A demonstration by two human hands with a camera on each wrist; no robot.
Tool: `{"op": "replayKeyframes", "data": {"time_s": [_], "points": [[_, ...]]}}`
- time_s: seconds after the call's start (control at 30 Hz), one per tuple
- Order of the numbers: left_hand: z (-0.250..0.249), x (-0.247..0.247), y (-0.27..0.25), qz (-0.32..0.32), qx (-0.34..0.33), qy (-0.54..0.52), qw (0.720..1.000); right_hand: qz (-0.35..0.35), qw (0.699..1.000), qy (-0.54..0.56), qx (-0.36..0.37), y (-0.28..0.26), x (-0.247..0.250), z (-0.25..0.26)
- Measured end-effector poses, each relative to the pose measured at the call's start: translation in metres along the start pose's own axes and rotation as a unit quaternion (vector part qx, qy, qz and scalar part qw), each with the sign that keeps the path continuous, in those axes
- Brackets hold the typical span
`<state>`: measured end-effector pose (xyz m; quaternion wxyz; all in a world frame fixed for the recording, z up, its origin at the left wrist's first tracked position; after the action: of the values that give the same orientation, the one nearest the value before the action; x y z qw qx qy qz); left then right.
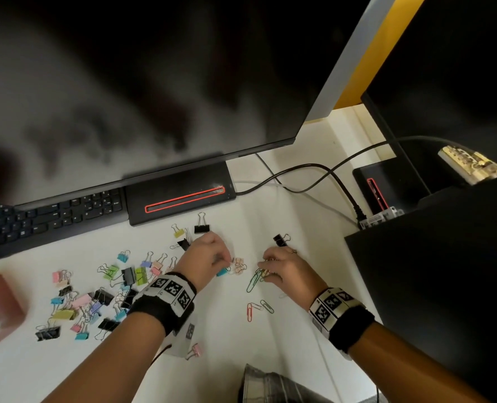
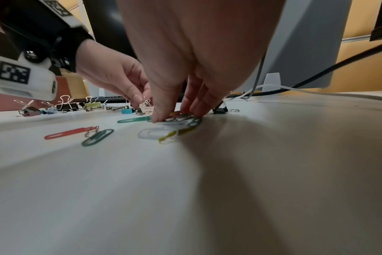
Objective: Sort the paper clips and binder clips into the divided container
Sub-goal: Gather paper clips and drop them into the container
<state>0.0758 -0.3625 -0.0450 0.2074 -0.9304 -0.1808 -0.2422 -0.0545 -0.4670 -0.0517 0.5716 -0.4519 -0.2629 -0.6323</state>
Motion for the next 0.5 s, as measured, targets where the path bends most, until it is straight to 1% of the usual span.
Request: {"op": "replayKeyframes", "data": {"time_s": [0.1, 0.2, 0.33, 0.43, 0.5], "points": [[-0.003, -0.01, -0.003, 0.059, -0.013, 0.04, 0.997, -0.002, 1.0, 0.006, -0.016, 0.006, 0.002, -0.001], [-0.005, -0.011, 0.001, 0.091, -0.001, 0.073, 0.993, 0.013, 0.999, 0.01, -0.041, 0.015, 0.004, 0.002], [-0.005, -0.008, 0.004, 0.111, 0.035, 0.105, 0.988, 0.057, 0.995, 0.013, -0.085, 0.026, 0.003, 0.005], [0.006, -0.003, 0.003, 0.107, 0.082, 0.088, 0.987, 0.095, 0.991, -0.024, -0.091, 0.032, -0.001, 0.009], [0.013, 0.004, 0.0, 0.098, 0.105, 0.073, 0.987, 0.107, 0.99, -0.024, -0.088, 0.032, -0.003, 0.01]]}}
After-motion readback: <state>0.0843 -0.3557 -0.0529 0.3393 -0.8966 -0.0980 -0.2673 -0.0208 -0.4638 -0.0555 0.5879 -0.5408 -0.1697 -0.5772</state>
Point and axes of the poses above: each hand's wrist, its own y-axis towards the middle knuckle, its own x-axis out of the back of the hand, z = x × y, the point moved 8 cm from there along y, towards the middle knuckle, and after that the axes turned 12 degrees about -y, right-handed, at the moved point
